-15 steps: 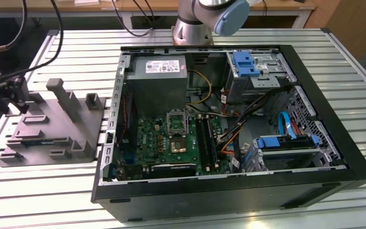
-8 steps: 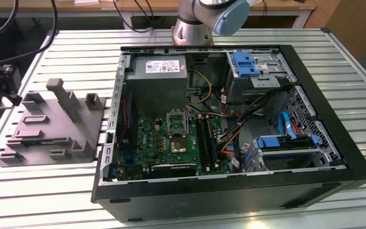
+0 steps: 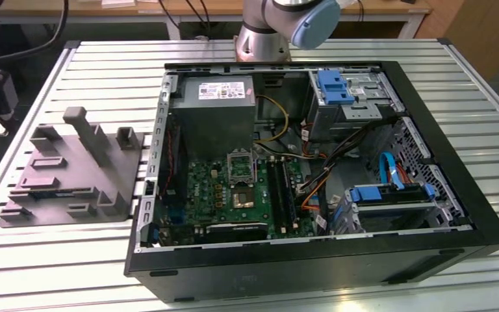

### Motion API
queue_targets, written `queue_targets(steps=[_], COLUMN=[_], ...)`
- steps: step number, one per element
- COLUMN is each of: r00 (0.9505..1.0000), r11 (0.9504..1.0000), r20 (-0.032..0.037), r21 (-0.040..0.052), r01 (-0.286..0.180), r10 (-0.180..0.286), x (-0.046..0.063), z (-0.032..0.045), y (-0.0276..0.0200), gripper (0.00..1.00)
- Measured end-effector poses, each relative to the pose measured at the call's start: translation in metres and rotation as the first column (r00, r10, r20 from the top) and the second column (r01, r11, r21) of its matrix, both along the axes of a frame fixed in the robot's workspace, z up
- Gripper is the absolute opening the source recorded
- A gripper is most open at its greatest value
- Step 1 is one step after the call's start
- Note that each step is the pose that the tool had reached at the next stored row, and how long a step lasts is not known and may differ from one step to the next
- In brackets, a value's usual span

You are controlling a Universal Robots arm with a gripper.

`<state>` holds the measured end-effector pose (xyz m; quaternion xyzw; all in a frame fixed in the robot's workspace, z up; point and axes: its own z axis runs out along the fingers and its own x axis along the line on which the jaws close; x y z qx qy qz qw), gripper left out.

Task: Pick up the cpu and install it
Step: 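Pick up the cpu and move it towards the insertion slot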

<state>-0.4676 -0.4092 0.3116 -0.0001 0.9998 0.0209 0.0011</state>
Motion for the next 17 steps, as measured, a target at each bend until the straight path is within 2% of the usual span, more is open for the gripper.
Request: queue_targets(steps=[6,17], r00=[1.0000,1.0000], r11=[1.0000,1.0000], r20=[0.0001,0.0008], r21=[0.0000,0.0000], r01=[0.000,0.000], r10=[0.000,0.000], x=[0.000,0.000], z=[0.0241,0.0633], y=[0.0000,0.0000], gripper=[0.47,0.47])
